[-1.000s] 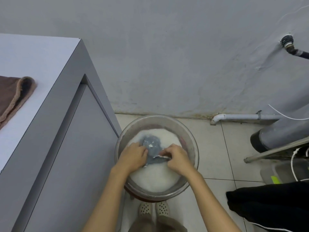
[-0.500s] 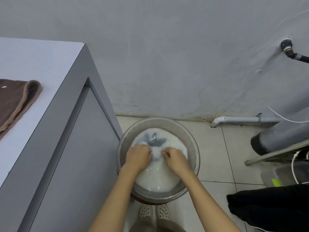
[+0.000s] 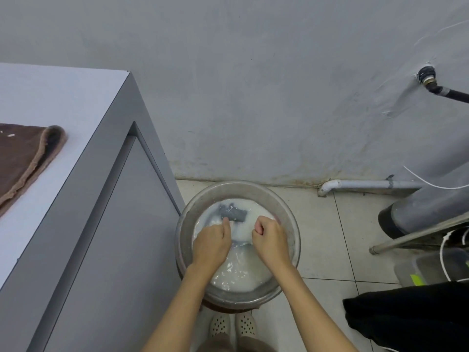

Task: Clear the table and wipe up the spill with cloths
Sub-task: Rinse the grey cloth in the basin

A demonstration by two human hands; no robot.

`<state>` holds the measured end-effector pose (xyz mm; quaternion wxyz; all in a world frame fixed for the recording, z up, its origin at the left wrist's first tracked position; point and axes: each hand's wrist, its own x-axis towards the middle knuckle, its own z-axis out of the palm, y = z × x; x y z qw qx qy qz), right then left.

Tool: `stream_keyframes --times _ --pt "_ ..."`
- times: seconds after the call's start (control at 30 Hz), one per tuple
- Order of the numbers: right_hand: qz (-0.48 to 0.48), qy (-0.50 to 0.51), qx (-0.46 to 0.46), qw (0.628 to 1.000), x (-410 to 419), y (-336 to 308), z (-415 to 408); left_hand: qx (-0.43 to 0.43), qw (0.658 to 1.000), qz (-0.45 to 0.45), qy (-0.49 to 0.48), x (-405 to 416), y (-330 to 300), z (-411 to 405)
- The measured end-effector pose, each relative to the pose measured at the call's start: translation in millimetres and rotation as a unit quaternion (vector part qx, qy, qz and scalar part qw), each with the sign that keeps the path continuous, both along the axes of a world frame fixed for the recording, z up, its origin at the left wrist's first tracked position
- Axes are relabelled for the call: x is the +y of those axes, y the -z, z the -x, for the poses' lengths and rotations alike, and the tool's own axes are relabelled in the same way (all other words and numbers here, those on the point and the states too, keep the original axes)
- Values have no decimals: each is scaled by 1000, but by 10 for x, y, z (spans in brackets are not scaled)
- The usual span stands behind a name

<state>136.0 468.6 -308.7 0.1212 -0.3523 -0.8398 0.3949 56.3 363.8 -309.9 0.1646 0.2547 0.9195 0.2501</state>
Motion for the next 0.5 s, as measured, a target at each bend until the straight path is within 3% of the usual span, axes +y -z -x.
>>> stream_keyframes --times 0.2,0.4,0.5 --pt "-5 -138 -175 975 65 -33 67 -20 991 72 113 -16 44 94" --pt "-48 -51 -105 992 5 62 87 22 984 94 147 -84 107 74" --pt "-64 -107 -174 977 -37 185 59 11 973 129 191 -94 162 64"
